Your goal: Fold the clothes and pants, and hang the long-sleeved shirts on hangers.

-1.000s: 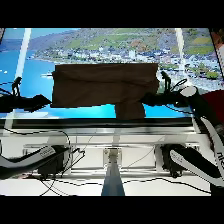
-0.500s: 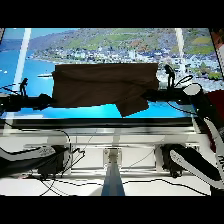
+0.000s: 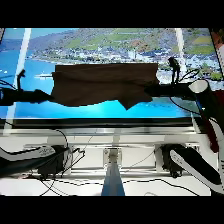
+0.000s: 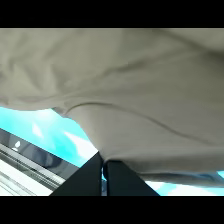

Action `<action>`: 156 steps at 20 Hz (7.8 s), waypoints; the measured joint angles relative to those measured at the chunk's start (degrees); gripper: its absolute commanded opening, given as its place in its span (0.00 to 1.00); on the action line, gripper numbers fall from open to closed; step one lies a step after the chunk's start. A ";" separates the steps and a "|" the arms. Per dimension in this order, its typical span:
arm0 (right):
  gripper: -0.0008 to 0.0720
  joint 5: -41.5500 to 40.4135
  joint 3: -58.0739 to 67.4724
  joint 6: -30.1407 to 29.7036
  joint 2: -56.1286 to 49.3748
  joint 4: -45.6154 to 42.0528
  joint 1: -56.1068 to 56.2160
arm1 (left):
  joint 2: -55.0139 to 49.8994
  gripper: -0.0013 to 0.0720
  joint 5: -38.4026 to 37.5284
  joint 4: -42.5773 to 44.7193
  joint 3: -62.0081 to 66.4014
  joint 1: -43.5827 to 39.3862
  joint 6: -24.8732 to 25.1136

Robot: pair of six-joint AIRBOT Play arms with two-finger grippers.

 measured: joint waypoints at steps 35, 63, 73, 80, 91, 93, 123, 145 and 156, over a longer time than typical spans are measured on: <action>0.82 -17.68 28.20 13.57 -38.80 -6.25 -5.42 | -15.63 0.98 24.85 -7.98 9.92 -8.81 -14.36; 0.03 -18.45 46.84 12.98 -50.31 -4.61 35.15 | 12.98 0.03 8.31 7.76 21.53 -22.80 -18.34; 0.03 -15.69 58.80 17.31 -56.87 -8.94 40.24 | 15.13 0.03 10.88 1.79 21.55 -25.90 -18.93; 0.03 0.55 59.76 17.73 -51.36 -18.40 20.76 | 4.46 0.03 27.69 -2.36 21.55 -46.60 -18.97; 0.80 14.01 58.42 15.23 -44.11 -23.26 -4.87 | -11.50 0.97 74.12 -4.76 21.55 -75.38 -17.70; 0.80 15.21 56.00 14.56 -43.93 -24.02 -7.76 | -11.23 0.97 72.11 -4.44 21.55 -73.61 -18.16; 0.03 7.74 44.06 13.27 -43.23 -1.66 4.94 | 4.37 0.03 19.10 26.47 21.55 -29.97 -18.36; 0.82 37.88 42.16 39.85 -7.39 -49.18 -64.87 | 6.78 0.03 17.88 15.65 21.57 -29.66 -18.56; 0.03 30.49 41.35 27.45 -9.75 -31.32 -37.66 | 6.78 0.03 17.88 15.52 21.57 -29.66 -18.56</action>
